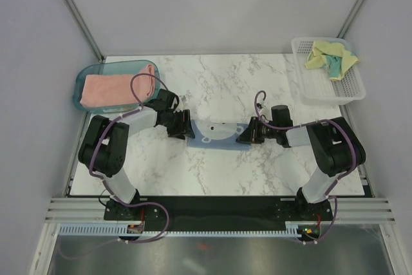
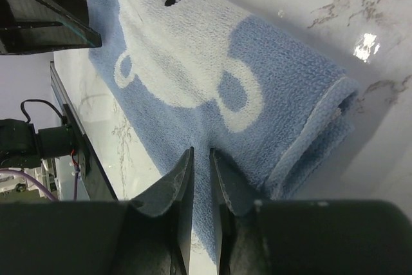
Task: Fold and stack the towels
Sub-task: Neatly place the folded towel into the bin
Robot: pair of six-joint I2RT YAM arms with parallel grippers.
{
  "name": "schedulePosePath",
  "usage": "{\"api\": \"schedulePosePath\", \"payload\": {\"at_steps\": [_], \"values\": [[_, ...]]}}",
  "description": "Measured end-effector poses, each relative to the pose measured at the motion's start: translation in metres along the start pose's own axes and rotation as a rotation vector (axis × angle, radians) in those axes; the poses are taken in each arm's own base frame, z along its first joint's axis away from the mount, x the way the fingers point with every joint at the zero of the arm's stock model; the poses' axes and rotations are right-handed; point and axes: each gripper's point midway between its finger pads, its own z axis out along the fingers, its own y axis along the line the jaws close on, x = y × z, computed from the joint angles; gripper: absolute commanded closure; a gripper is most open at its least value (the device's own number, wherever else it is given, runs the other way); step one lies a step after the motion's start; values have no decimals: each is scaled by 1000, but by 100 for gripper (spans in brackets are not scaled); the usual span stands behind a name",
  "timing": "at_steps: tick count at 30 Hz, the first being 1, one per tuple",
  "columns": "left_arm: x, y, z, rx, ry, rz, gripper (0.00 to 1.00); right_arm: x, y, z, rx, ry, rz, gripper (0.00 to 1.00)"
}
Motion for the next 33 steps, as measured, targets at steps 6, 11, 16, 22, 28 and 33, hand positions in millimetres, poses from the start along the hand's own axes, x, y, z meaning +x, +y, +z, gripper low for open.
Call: {"api": "schedulePosePath", "payload": {"at_steps": [6,11,16,22,28,33], "values": [[-5,-5,7,31,-26,-4,40,-3,7,-5,-9,-18,-21,77],[-11,-13,12,81,-42,-8,43,-6,13,-8,-14,-30,-39,76],[-12,-12,17,88,-47,-18,65,-12,19,-12,-22,-51,-62,75],[-9,-12,23,99,-29,-38,98,-15,24,-16,-17,-62,-69,71],[-9,-16,21,112,-14,-42,98,-24,43,-29,-27,-103,-102,65],[-18,-19,13,83,-8,-49,98,-46,79,-56,-45,-185,-176,63]]}}
